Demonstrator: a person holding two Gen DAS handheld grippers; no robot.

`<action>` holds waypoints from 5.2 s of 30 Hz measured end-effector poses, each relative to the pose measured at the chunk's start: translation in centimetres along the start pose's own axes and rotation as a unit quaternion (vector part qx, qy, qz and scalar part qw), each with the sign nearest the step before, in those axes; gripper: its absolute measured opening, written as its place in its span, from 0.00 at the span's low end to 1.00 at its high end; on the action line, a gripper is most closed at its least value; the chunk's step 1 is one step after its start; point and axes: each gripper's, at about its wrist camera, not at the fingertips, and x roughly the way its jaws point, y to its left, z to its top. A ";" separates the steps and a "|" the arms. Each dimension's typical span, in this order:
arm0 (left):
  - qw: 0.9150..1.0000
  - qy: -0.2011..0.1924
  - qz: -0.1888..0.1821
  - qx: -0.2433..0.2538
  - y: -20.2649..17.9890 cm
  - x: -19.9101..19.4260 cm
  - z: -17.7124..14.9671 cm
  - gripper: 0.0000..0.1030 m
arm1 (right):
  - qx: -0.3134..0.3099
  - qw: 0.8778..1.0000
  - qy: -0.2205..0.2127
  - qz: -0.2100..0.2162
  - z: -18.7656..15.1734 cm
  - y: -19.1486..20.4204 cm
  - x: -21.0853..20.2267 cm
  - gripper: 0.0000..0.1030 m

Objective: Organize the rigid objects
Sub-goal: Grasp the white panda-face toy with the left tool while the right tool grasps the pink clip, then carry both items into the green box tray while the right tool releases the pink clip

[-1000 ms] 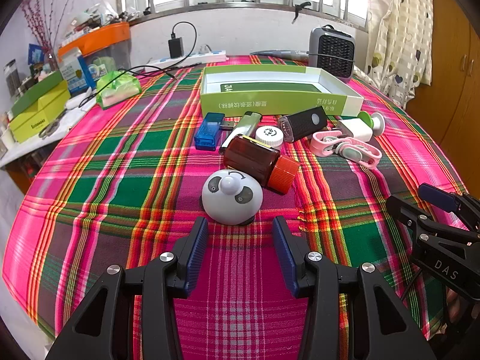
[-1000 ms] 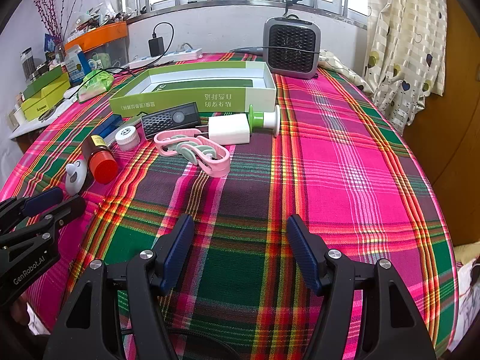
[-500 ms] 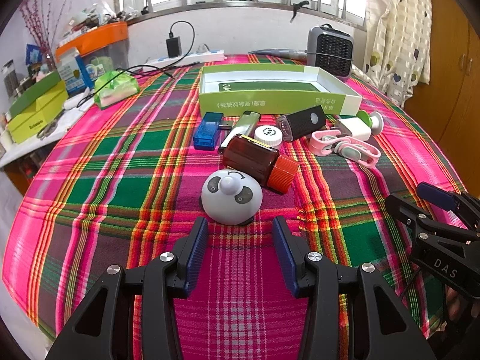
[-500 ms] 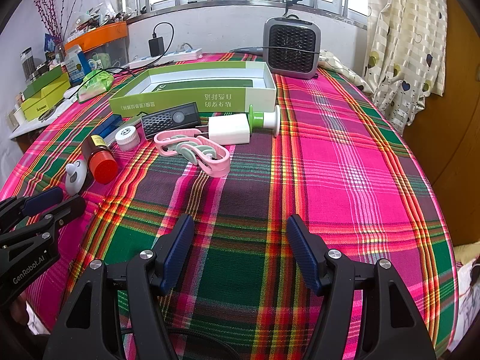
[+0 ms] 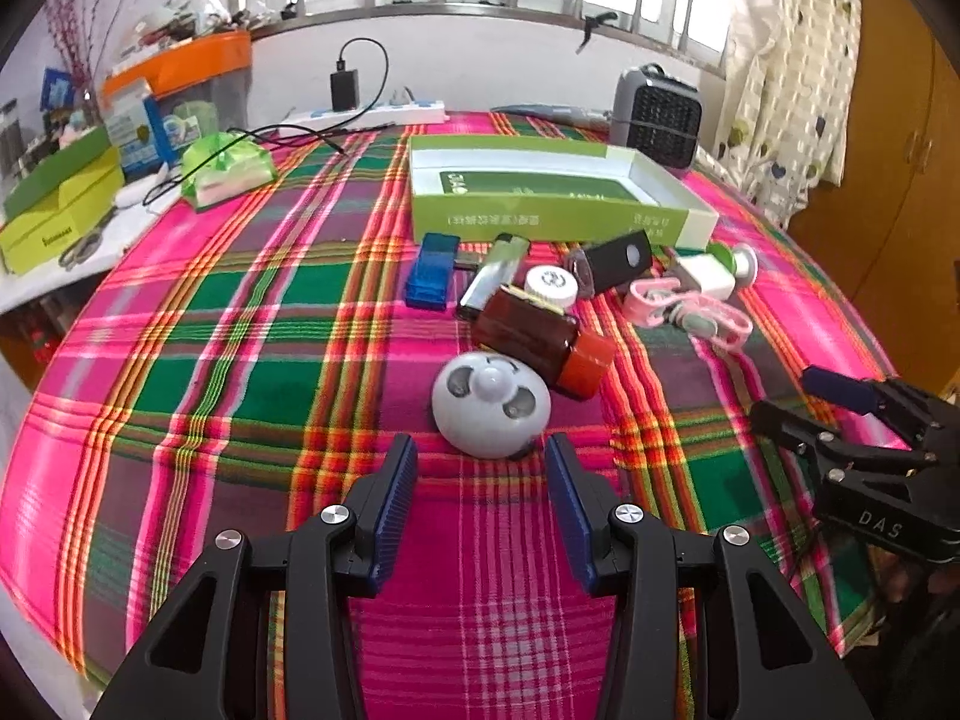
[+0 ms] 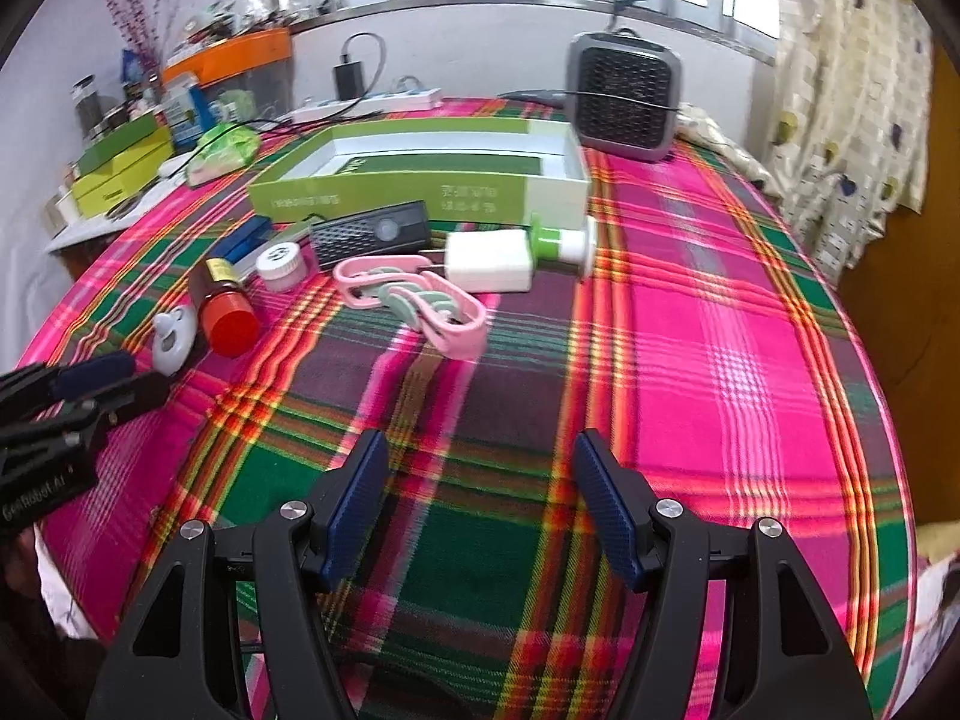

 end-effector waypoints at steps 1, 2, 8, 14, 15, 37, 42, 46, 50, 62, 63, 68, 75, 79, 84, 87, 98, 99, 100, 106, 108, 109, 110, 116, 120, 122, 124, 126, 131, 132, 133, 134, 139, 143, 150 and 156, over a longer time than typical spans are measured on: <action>1.000 0.001 -0.003 -0.002 0.1 0.0 0.1 0.41 | -0.008 1.000 -0.001 0.007 0.3 0.1 0.1 0.63; 1.000 0.001 -0.008 -0.002 0.2 0.0 0.2 0.41 | -0.017 1.000 -0.003 0.013 0.5 0.3 0.1 0.63; 1.000 0.007 -0.017 0.009 0.2 0.6 0.7 0.42 | -0.056 0.998 -0.010 0.034 2.3 0.9 0.4 0.63; 0.999 0.011 -0.022 0.021 -0.2 1.3 1.2 0.44 | -0.060 0.998 0.008 0.037 3.3 0.5 1.7 0.63; 1.000 0.011 -0.020 0.020 -0.2 1.4 1.3 0.44 | -0.058 0.998 0.010 0.039 3.5 0.4 1.8 0.63; 0.999 0.032 -0.016 -0.004 1.1 3.2 2.8 0.45 | -0.080 0.994 0.040 0.058 5.4 0.6 4.7 0.63; 0.999 0.033 -0.019 -0.005 1.2 3.2 3.0 0.45 | -0.079 0.994 0.044 0.058 5.7 0.5 4.9 0.63; 0.999 0.031 -0.022 -0.005 1.2 3.2 3.0 0.44 | -0.080 0.994 0.044 0.058 5.7 0.4 4.8 0.57; 0.999 0.030 -0.023 -0.003 1.2 3.2 3.1 0.44 | -0.079 0.994 0.040 0.057 5.6 0.4 4.5 0.43; 1.000 0.017 -0.026 -0.006 1.4 2.5 3.2 0.44 | -0.072 0.995 0.036 0.058 5.3 0.3 3.9 0.27; 1.000 0.016 -0.026 -0.006 1.4 2.4 3.3 0.44 | -0.071 0.995 0.035 0.058 5.2 0.3 3.8 0.27; 1.000 0.010 -0.021 -0.004 1.6 1.9 3.7 0.44 | -0.067 0.996 0.026 0.061 5.4 0.2 3.1 0.26; 1.000 -0.002 -0.020 0.005 1.7 1.4 5.2 0.44 | -0.064 0.996 0.011 0.060 6.3 0.0 2.3 0.26; 1.000 -0.009 -0.022 0.010 1.6 1.3 6.3 0.44 | -0.055 0.997 0.000 0.058 7.3 -0.3 1.9 0.26; 0.999 -0.017 -0.026 0.018 1.5 1.8 8.5 0.44 | -0.051 0.997 -0.013 0.055 8.9 -0.5 1.6 0.26; 0.999 -0.017 -0.028 0.022 1.4 2.4 9.6 0.44 | -0.049 0.997 -0.018 0.054 10.1 -0.6 1.7 0.26; 0.999 -0.017 -0.022 0.022 1.7 5.6 14.1 0.44 | -0.044 0.998 -0.022 0.043 14.5 -1.4 4.0 0.26; 0.999 -0.017 -0.022 0.023 1.7 6.0 14.5 0.44 | -0.042 0.998 -0.021 0.042 14.8 -1.5 4.3 0.26; 0.999 -0.016 -0.019 0.022 1.8 6.3 14.8 0.44 | -0.040 0.998 -0.021 0.042 15.2 -1.5 4.6 0.26; 1.000 -0.010 -0.017 0.018 2.1 8.6 16.8 0.44 | -0.033 0.999 -0.008 0.038 17.0 -1.8 7.0 0.26; 1.000 -0.007 -0.021 0.018 2.0 9.4 17.4 0.44 | -0.032 0.999 -0.002 0.037 17.4 -1.9 7.9 0.26; 1.000 -0.004 -0.023 0.019 2.0 9.9 17.7 0.44 | -0.029 0.999 0.001 0.036 17.7 -2.0 8.3 0.26; 1.000 0.000 -0.022 0.019 1.9 10.3 18.0 0.44 | -0.027 0.999 0.003 0.035 17.9 -2.1 8.8 0.26; 0.999 0.016 -0.022 0.031 1.2 13.0 19.1 0.44 | -0.023 0.999 0.019 0.031 19.2 -2.4 11.4 0.26; 0.999 0.022 -0.021 0.034 1.0 14.0 19.3 0.44 | -0.021 0.999 0.029 0.027 19.6 -2.8 12.8 0.26; 0.999 0.026 -0.020 0.033 1.0 14.6 19.4 0.44 | -0.018 0.999 0.033 0.026 19.8 -3.1 13.4 0.26; 0.999 0.029 -0.018 0.034 1.0 15.1 19.5 0.44 | -0.020 0.999 0.037 0.025 19.9 -3.2 13.8 0.26; 0.999 0.033 -0.016 0.033 0.9 15.5 19.6 0.44 | -0.023 0.999 0.038 0.021 19.9 -3.2 14.2 0.26; 0.998 0.040 -0.012 0.039 0.7 16.2 19.5 0.44 | -0.026 0.998 0.046 0.023 20.0 -3.1 15.1 0.26; 0.998 0.041 -0.011 0.040 0.6 16.3 19.5 0.44 | -0.026 0.998 0.047 0.024 20.0 -3.1 15.2 0.26; 0.998 0.040 -0.009 0.041 0.6 16.4 19.5 0.44 | -0.025 0.998 0.048 0.025 19.9 -3.2 15.3 0.26; 0.998 0.040 -0.008 0.041 0.6 16.4 19.5 0.44 | -0.024 0.998 0.048 0.025 19.9 -3.2 15.5 0.26; 0.998 0.039 -0.006 0.042 0.5 16.6 19.6 0.44 | -0.022 0.998 0.055 0.027 19.9 -3.3 15.7 0.26; 0.998 0.040 -0.004 0.045 0.4 16.7 19.6 0.44 | -0.023 0.998 0.059 0.026 20.0 -3.2 16.0 0.26; 0.998 0.041 0.003 0.053 0.1 16.8 19.5 0.44 | -0.022 0.998 0.061 0.025 20.1 -3.2 16.1 0.26; 0.998 0.041 0.003 0.051 0.1 16.8 19.5 0.44 | -0.022 0.998 0.061 0.027 20.1 -3.2 16.1 0.29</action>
